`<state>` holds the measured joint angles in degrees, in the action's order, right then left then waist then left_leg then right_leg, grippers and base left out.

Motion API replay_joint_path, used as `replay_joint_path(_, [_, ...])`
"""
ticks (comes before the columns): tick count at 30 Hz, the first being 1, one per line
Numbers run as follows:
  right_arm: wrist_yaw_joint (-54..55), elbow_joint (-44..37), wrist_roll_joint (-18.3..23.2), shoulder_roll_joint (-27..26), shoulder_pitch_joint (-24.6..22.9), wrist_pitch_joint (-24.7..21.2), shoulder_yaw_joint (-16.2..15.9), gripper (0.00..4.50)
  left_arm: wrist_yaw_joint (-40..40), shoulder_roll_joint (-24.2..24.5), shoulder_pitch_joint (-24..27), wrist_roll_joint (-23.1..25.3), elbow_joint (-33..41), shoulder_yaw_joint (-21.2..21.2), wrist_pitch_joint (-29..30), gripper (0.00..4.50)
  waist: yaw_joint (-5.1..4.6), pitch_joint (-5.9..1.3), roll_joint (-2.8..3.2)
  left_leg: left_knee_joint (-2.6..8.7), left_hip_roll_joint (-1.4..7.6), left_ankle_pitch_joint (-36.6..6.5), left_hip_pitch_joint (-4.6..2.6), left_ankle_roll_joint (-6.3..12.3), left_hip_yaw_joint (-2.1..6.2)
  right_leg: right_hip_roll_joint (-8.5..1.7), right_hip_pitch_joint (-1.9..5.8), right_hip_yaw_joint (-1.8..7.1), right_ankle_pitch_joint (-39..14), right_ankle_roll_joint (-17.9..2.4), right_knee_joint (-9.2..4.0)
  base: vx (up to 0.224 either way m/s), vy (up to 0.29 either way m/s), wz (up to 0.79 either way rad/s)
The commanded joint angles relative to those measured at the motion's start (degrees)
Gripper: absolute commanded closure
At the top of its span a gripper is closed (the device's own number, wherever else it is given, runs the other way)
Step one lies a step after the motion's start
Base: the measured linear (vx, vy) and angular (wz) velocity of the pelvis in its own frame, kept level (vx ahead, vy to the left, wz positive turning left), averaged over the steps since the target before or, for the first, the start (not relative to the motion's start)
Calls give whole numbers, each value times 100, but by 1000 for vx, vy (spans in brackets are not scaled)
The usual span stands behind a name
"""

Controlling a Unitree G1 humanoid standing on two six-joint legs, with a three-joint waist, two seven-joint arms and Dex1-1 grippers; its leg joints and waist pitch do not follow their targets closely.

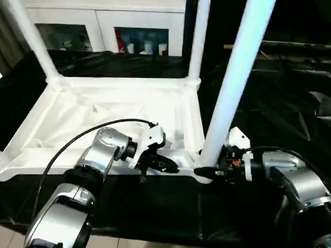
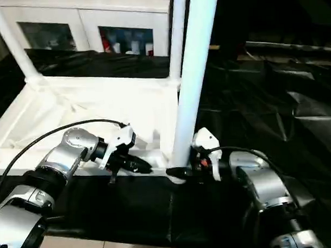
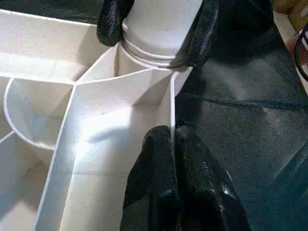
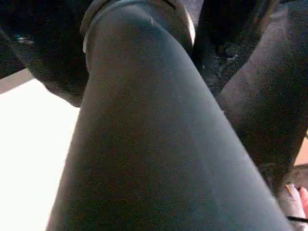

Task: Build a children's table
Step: Rotate leg to tighten

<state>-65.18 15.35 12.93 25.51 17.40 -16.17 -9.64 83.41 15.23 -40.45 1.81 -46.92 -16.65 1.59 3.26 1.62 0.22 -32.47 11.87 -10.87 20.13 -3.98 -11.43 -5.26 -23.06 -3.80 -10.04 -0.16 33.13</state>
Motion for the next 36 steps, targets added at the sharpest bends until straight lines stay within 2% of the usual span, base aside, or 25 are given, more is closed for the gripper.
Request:
replay_joint_path(1, [-89, -173, 105, -42, -40, -99, -95, 184, 180, -44, 94, -31, 129, -170, 78, 450, 13, -279, -47, 316, 167, -1023, -16, 451, 30, -270, 310, 212, -683, -1540, -291, 0, 0, 0])
replay_joint_path(6, [-75, -194, 169, -124, -76, -125, -114, 188, 63, -74, 116, -47, 185, -159, 104, 450, 18, -286, -44, 314, 166, -988, -20, 441, 34, -265, 310, 211, -667, -1526, -282, 0, 0, 0])
replay_joint_path(7, [42, -167, 180, -209, -88, -118, -63, 189, -147, -125, 87, -17, 109, -116, 72, 450, 19, -284, -45, 313, 162, -986, -15, 437, 34, -265, 314, 211, -671, -1523, -283, 0, 0, 0])
replay_joint_path(8, [497, 15, 65, -438, -67, -16, 58, 189, -684, -261, 4, 88, -96, -25, 6, 450, 18, -279, -42, 314, 162, -1005, -11, 423, 33, -270, 306, 213, -706, -1509, -293, 0, 0, 0])
replay_joint_path(12, [1182, 311, -149, -686, 2, 38, 154, 189, -1245, -432, -88, 182, -288, 57, 3, 450, -29, -245, -54, 347, 138, -1370, -34, 226, 56, -285, 269, 212, -1488, -1296, -384, 0, 0, 0])
replay_joint_path(14, [1984, 650, -334, -966, 100, 57, 306, 189, -1941, -655, -205, 252, -493, 158, 83, 450, -85, -222, -49, 372, 128, -1562, -38, 113, 71, -274, 238, 213, -1940, -1124, -428, 0, 0, 0])
replay_joint_path(15, [2240, 744, -383, -1057, 126, 51, 362, 189, -2153, -730, -239, 273, -548, 184, 114, 450, -101, -232, -55, 373, 123, -1678, -58, 64, 90, -286, 240, 203, -2147, -1048, -462, 0, 0, 0])
replay_joint_path(16, [2240, 744, -383, -1057, 126, 51, 362, 189, -2153, -730, -239, 273, -548, 184, 114, 450, -118, -232, -56, 374, 127, -1690, -60, 58, 92, -283, 230, 210, -2143, -1031, -464, 0, 0, 0])
replay_joint_path(17, [3481, 1039, -442, -1556, 257, -67, 723, 190, -3121, -1137, -365, 315, -739, 310, 250, 450, -142, -228, -53, 378, 124, -1681, -46, 45, 90, -274, 226, 219, -2078, -1023, -460, 0, 0, 0])
replay_joint_path(18, [3481, 1039, -442, -1556, 257, -67, 723, 190, -3121, -1137, -365, 315, -739, 310, 250, 450, -163, -229, -40, 379, 123, -1691, -49, 16, 85, -264, 210, 223, -2044, -1036, -454, 0, 0, 0])
replay_joint_path(19, [4276, 1231, -447, -1901, 361, -132, 970, 190, -3693, -1442, -409, 353, -822, 343, 293, 450, -180, -243, -41, 382, 128, -1718, -51, -40, 111, -275, 219, 211, -2054, -1041, -447, 0, 0, 0])
replay_joint_path(20, [4411, 1266, -449, -1969, 382, -136, 1013, 190, -3779, -1511, -407, 368, -827, 333, 287, 450, -196, -244, -52, 379, 108, -1722, -41, -22, 100, -266, 218, 209, -2098, -993, -462, 0, 0, 0])
replay_joint_path(21, [4639, 1333, -499, -2101, 422, -79, 1048, 190, -3910, -1668, -396, 390, -840, 302, 261, 450, -183, -249, -20, 369, 105, -1704, -56, 21, 96, -267, 213, 217, -2042, -984, -475, 0, 0, 0])
replay_joint_path(24, [4798, 1382, -579, -2196, 453, -10, 1029, 190, -3994, -1799, -385, 407, -854, 276, 227, 450, -174, -253, -48, 358, 101, -1610, -37, 112, 79, -255, 225, 221, -1792, -984, -469, 0, 0, 0])
replay_joint_path(25, [4874, 1405, -672, -2246, 475, 44, 965, 190, -4027, -1889, -371, 426, -854, 247, 193, 450, -166, -247, -45, 352, 97, -1623, -52, 160, 65, -258, 207, 225, -1791, -994, -482, 0, 0, 0])
replay_joint_path(26, [4938, 1460, -855, -2315, 523, 184, 792, 190, -4027, -2033, -341, 500, -857, 148, 112, 450, -168, -250, -30, 355, 92, -1597, -29, 175, 72, -262, 223, 222, -1812, -977, -479, 0, 0, 0])
replay_joint_path(27, [4970, 1488, -917, -2336, 547, 241, 749, 190, -4008, -2069, -342, 518, -880, 125, 93, 450, -170, -251, -34, 361, 90, -1589, -23, 184, 78, -261, 232, 215, -1862, -949, -480, 0, 0, 0])
replay_joint_path(30, [5003, 1541, -877, -2386, 610, 344, 852, 190, -4045, -2068, -396, 515, -976, 144, 64, 450, -172, -247, -11, 366, 93, -1637, -32, 191, 79, -260, 221, 214, -1961, -907, -497, 0, 0, 0])
replay_joint_path(32, [4923, 1536, -771, -2338, 653, 332, 922, 120, -3983, -1998, -433, 496, -1014, 168, 48, 450, -180, -247, 3, 380, 97, -1717, -30, 180, 89, -255, 222, 211, -1978, -889, -498, 0, 0, 0])
replay_joint_path(34, [4726, 1497, -751, -2190, 688, 356, 890, 120, -3753, -1881, -457, 467, -1032, 180, 58, 450, -192, -244, 21, 387, 94, -1820, -34, 161, 95, -251, 220, 205, -2037, -883, -504, 0, 0, 0])
replay_joint_path(35, [4626, 1476, -753, -2128, 697, 379, 861, 100, -3641, -1836, -461, 458, -1034, 183, 65, 450, -196, -249, 15, 383, 100, -1829, -31, 148, 93, -252, 219, 210, -1973, -899, -502, 0, 0, 0])
replay_joint_path(36, [4498, 1429, -749, -2070, 693, 381, 829, 100, -3516, -1788, -455, 453, -1023, 175, 78, 450, -195, -249, 11, 385, 101, -1815, -27, 147, 96, -252, 223, 210, -1933, -911, -496, 0, 0, 0])
